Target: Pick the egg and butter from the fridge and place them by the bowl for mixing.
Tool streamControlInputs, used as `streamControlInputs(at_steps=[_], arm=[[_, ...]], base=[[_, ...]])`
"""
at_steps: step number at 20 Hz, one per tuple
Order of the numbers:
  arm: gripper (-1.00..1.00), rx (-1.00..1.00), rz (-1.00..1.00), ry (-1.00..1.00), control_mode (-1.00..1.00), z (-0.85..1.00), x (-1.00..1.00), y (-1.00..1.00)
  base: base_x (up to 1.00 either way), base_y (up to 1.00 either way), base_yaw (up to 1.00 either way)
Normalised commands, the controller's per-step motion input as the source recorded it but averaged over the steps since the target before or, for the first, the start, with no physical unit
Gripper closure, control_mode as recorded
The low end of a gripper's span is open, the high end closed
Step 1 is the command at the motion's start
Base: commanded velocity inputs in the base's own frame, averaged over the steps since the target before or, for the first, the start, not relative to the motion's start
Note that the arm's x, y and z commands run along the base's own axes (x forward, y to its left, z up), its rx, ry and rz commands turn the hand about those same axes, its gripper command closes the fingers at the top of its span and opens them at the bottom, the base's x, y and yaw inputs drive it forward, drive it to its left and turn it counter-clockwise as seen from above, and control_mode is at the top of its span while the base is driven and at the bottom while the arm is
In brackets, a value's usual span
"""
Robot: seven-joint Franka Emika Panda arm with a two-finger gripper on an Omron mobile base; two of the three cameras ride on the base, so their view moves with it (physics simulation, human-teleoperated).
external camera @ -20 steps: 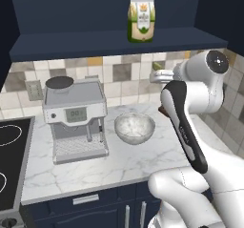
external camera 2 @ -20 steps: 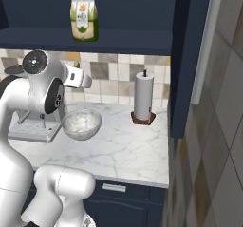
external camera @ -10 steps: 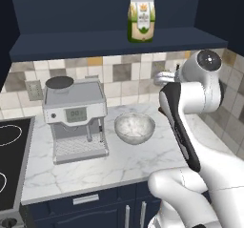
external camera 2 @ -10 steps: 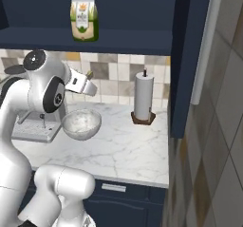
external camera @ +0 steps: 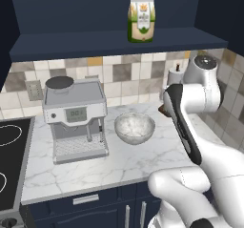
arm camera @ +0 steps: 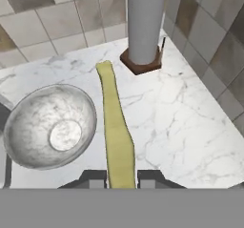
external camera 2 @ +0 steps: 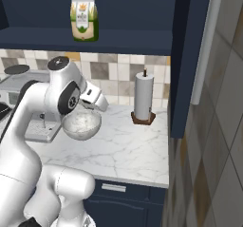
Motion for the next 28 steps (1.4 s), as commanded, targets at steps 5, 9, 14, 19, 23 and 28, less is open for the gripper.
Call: streamControlInputs(at_steps=[5, 9, 14, 19, 23, 28], arm=[[1.00, 0.00, 0.00, 0.02, -1.00, -0.78, 0.22, -0.15], [1.00, 0.01, 0.00, 0.08, -1.00, -0.58, 0.32, -0.33], [1.00, 0.00, 0.06, 0.22, -1.00, -0.51, 0.40, -0.16], [1.00, 0.00, 0.11, 0.13, -1.00, -0.54, 0.37, -0.05], [1.00, 0.00, 0.09, 0.00, -1.00, -0.46, 0.30, -0.11], [1.00, 0.00, 0.05, 0.01, -1.00, -0.50, 0.28, -0.01]], base=[[0.00, 0.00, 0.00], [0.00, 0.00, 0.00], [0.00, 0.00, 0.00], [0.00, 0.00, 0.00], [0.00, 0.00, 0.00], [0.00, 0.00, 0.00]])
